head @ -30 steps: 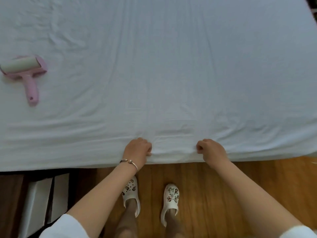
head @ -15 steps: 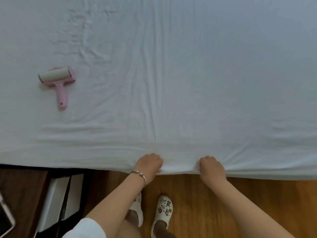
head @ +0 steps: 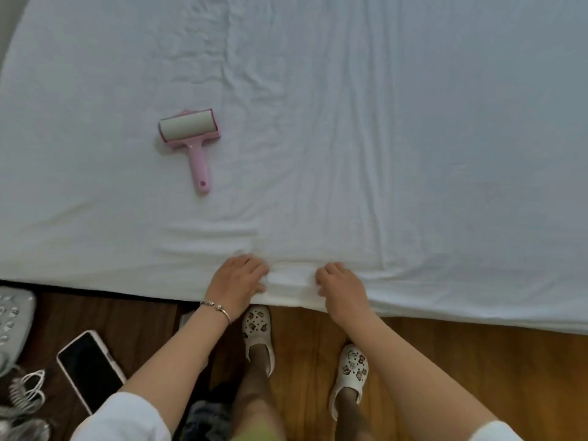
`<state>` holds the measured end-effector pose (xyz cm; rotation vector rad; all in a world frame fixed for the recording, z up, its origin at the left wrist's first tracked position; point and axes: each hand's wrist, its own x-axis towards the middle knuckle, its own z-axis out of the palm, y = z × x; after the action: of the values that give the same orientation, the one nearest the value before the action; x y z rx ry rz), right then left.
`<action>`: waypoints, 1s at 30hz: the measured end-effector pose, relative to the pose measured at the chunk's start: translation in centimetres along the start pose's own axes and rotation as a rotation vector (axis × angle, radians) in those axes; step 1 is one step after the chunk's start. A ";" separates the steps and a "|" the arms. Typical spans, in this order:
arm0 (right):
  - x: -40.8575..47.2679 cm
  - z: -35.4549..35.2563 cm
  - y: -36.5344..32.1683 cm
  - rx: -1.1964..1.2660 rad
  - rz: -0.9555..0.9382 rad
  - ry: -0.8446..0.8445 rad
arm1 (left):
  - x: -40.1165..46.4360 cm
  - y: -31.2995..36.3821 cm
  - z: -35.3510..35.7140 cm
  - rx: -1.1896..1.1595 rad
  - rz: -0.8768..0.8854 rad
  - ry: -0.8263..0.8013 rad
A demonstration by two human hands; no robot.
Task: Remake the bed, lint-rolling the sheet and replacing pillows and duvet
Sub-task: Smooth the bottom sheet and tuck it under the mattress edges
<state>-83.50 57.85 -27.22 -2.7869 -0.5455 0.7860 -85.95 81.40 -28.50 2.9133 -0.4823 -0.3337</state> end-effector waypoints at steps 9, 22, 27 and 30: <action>-1.0 -0.5 -2.1 -0.018 0.164 -0.223 | 0.1 0.3 0.1 -0.174 -0.141 -0.350; 4.7 0.3 -12.9 0.039 -0.167 -0.024 | -6.9 -11.1 -1.2 -0.077 -0.233 0.002; 7.3 2.0 -19.0 -0.084 -0.253 0.003 | -8.8 -17.5 -2.4 -0.038 -0.274 0.055; 8.2 1.5 -20.1 -0.061 -0.126 -0.085 | -7.9 -19.3 -2.8 -0.047 -0.182 0.068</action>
<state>-83.72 79.63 -26.60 -2.7510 -0.7647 0.8777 -86.83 102.40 -28.14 2.9177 -0.1973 -0.2651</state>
